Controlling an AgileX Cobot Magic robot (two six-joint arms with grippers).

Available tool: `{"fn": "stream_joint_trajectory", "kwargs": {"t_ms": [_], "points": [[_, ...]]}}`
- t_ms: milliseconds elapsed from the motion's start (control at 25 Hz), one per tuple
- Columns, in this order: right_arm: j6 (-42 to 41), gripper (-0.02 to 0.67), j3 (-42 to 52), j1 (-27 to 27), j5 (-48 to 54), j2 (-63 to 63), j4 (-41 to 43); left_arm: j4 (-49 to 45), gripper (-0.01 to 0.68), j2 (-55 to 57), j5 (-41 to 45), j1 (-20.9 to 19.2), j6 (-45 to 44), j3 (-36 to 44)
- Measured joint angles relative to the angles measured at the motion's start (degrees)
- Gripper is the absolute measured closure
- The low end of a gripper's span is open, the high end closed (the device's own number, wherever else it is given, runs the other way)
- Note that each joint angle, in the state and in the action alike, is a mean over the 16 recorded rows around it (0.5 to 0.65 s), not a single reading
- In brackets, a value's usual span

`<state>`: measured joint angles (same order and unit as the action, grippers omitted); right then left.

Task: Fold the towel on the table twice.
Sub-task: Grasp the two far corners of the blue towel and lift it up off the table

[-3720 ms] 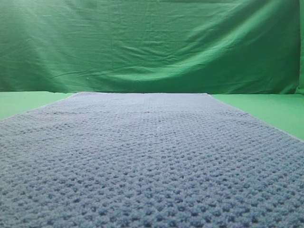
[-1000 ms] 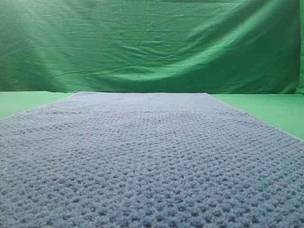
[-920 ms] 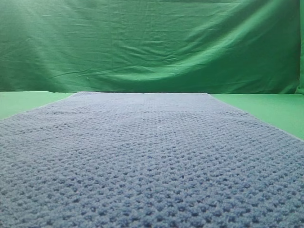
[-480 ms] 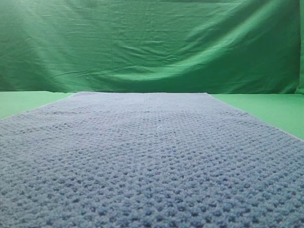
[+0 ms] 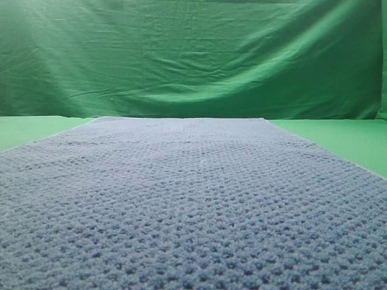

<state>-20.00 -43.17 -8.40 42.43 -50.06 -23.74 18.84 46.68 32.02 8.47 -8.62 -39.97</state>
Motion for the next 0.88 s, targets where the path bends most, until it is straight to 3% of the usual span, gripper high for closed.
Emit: {"fn": "stream_joint_trajectory", "kwargs": {"t_ms": [880], "points": [[13.77,0.649,-25.83,-8.33,5.79,-43.35,13.39,-6.66,0.673,44.62,5.49,1.99,0.87,-22.27]]}}
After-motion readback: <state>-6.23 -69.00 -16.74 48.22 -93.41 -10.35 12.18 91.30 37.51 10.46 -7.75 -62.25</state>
